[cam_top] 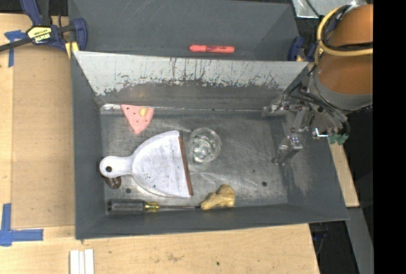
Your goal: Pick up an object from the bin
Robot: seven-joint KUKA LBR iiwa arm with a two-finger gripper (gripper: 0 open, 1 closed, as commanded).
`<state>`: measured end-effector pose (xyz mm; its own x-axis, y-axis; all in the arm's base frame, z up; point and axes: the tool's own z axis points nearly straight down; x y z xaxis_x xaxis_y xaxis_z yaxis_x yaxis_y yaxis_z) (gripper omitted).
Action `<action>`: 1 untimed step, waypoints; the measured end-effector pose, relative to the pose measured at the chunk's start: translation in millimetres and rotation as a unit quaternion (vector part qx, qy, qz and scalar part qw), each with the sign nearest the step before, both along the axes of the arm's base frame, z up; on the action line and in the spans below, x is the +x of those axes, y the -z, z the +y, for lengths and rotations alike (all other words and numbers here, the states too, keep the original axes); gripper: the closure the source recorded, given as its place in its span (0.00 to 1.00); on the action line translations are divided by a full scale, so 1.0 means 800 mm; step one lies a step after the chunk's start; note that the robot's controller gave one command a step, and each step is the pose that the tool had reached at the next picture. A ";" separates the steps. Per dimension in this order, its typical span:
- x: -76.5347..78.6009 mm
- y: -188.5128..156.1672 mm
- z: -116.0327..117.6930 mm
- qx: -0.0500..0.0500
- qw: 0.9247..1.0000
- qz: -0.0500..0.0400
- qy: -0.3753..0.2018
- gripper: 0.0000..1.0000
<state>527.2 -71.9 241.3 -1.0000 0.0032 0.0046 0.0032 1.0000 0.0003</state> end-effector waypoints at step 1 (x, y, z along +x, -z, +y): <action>0.002 -0.005 0.000 -0.001 1.000 -0.004 -0.001 0.00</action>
Offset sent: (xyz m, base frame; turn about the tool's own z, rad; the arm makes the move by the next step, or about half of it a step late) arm -0.0173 -0.0102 -0.1400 -0.2189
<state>528.7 -71.6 245.5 -1.0000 0.0011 -0.0036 0.0011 1.0000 -0.0008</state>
